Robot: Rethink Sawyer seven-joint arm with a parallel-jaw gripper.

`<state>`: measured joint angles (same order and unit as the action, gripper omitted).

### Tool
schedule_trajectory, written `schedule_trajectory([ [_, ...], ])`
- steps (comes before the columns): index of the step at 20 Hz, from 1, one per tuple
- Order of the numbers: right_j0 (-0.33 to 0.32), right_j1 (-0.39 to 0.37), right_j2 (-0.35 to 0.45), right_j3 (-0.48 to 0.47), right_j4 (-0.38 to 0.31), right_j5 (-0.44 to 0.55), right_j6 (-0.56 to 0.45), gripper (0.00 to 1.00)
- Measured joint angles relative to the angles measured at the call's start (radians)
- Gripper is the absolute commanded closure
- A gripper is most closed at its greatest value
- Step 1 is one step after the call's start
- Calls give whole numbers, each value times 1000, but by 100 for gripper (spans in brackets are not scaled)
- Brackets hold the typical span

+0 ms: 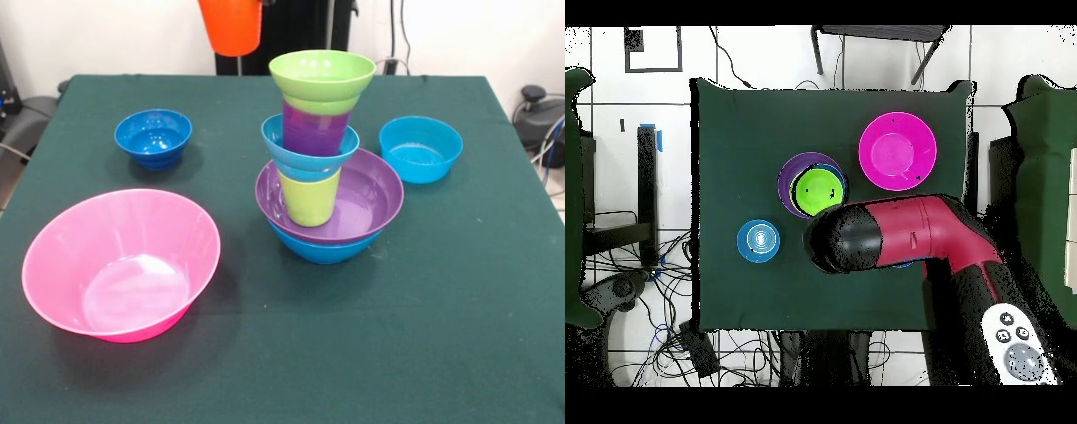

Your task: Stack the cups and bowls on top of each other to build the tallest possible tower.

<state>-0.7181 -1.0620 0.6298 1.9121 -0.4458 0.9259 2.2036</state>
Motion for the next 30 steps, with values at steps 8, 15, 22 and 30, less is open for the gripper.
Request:
schedule_trajectory([
  [8, 33, -12, 0, -20, 11, 18, 0, 100],
  [15, 43, -23, 0, -23, 31, 52, 0, 100],
  [22, 50, -27, 0, -27, 31, 65, 0, 100],
  [30, 103, -27, -3, -47, 32, 65, 0, 100],
])
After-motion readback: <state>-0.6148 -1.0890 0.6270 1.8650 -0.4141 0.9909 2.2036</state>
